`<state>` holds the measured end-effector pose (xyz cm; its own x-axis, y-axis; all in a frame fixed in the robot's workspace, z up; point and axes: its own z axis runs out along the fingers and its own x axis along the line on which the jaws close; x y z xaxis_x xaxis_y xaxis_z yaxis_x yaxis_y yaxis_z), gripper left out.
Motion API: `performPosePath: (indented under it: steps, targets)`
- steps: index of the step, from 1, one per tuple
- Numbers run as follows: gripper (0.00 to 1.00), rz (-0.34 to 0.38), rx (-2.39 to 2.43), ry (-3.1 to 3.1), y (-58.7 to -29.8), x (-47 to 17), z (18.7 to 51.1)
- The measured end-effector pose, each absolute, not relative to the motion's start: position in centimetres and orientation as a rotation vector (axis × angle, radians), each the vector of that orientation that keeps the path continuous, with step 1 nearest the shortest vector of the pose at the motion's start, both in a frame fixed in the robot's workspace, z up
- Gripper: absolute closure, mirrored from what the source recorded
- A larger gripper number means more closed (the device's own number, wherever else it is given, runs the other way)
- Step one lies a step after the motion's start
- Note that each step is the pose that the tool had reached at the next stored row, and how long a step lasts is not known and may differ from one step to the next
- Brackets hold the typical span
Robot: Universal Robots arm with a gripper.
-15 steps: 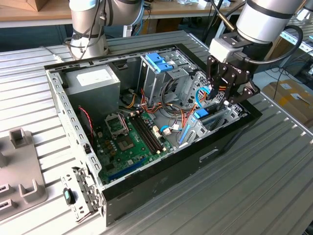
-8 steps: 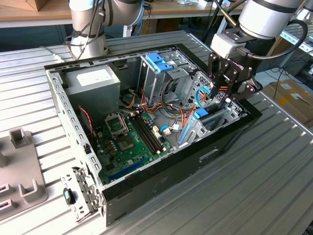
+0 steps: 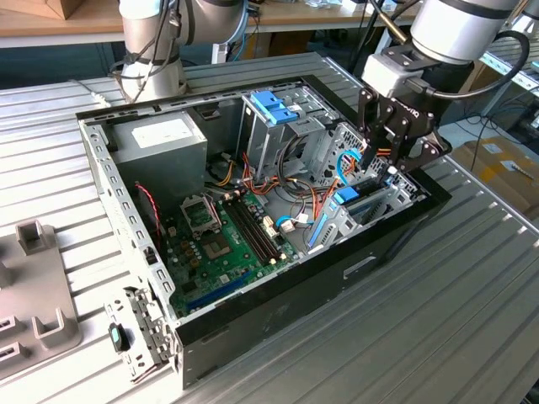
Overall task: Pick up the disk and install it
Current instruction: 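Insert the first disk wire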
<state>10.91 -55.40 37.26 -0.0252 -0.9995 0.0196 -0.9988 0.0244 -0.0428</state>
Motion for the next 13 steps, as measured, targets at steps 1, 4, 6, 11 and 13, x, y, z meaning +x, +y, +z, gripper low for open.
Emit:
performPosePath:
  steps: [1,4,6,11,13]
  targets:
    - [0.57,-0.069,-2.182,2.237,-55.1,10.9,37.2]
    - [0.57,-0.069,-2.182,2.237,-54.7,11.1,37.2]
    - [0.57,-0.069,-2.182,2.237,-54.4,11.4,37.1]
    - [0.57,-0.069,-2.182,2.237,-53.3,12.5,36.9]
    - [0.57,-0.07,-2.182,2.237,-53.1,12.9,36.6]
